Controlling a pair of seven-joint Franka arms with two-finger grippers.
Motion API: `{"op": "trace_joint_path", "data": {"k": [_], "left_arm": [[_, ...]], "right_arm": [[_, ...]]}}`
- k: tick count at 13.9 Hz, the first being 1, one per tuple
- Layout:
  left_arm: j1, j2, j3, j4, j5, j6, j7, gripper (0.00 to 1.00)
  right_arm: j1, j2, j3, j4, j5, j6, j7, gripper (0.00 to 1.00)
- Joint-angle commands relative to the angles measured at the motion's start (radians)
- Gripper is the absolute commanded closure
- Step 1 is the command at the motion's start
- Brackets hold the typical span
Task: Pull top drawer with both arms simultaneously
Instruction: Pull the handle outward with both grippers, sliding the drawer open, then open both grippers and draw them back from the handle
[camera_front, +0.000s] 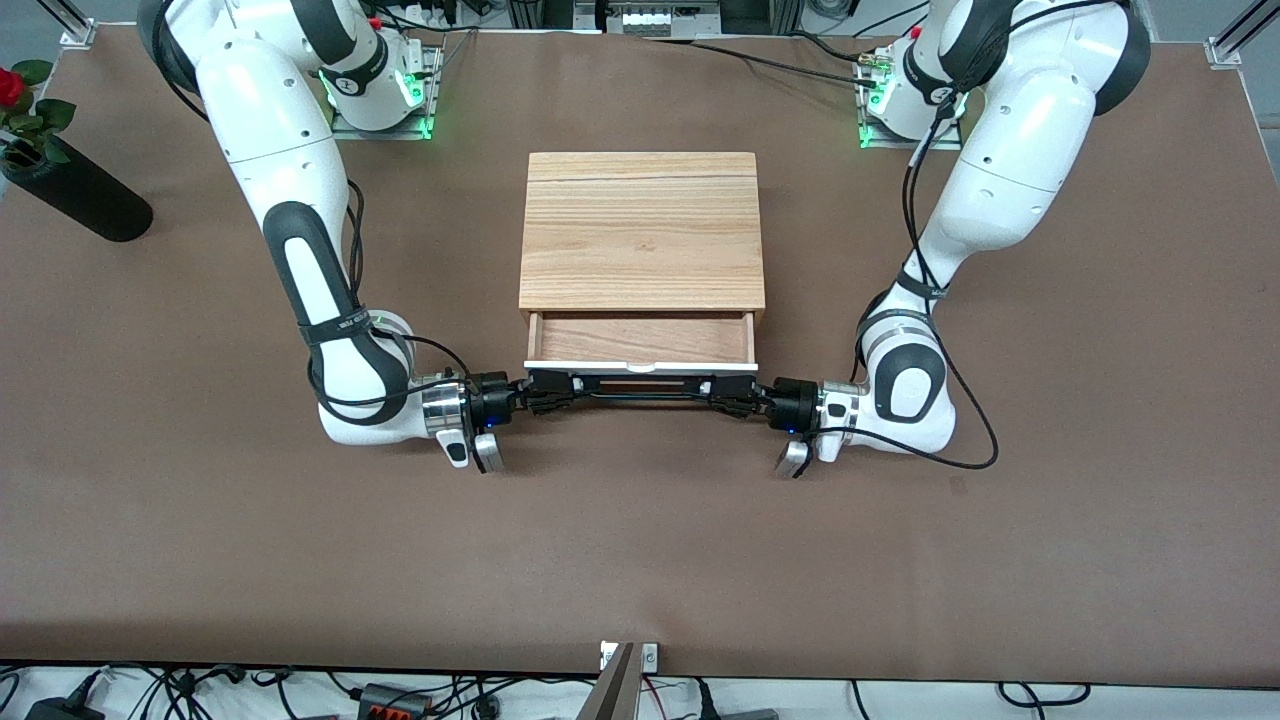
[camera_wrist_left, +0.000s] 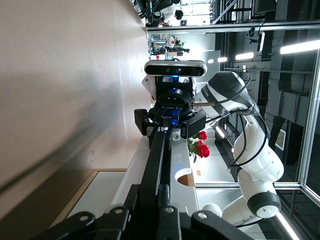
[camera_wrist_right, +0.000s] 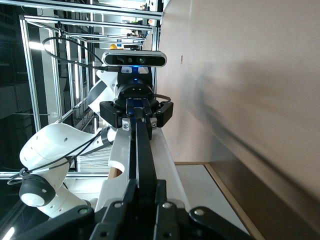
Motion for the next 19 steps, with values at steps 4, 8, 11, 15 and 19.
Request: {"op": "trace_joint_path", "data": {"k": [4, 8, 11, 15, 19], "left_arm": [[0.003, 0.038, 0.004, 0.036, -0.017, 0.032, 0.012, 0.69], [0.002, 0.036, 0.005, 0.064, -0.011, 0.060, 0.018, 0.00], [0.003, 0.035, 0.007, 0.091, -0.008, 0.063, 0.003, 0.00], [0.005, 0.018, 0.048, 0.118, 0.003, 0.058, -0.020, 0.00], [0.008, -0.013, 0.103, 0.230, 0.222, 0.051, -0.174, 0.00]], "right_arm": [[-0.016, 0.025, 0.001, 0.039, 0.010, 0.016, -0.015, 0.38], [-0.016, 0.008, 0.002, 0.034, 0.012, 0.049, -0.016, 0.00], [-0.018, -0.021, 0.001, 0.034, 0.010, 0.053, -0.015, 0.00], [-0.005, -0.079, -0.073, 0.042, -0.070, 0.053, 0.095, 0.00], [-0.015, -0.165, -0.133, 0.042, -0.377, 0.049, 0.151, 0.00]]}}
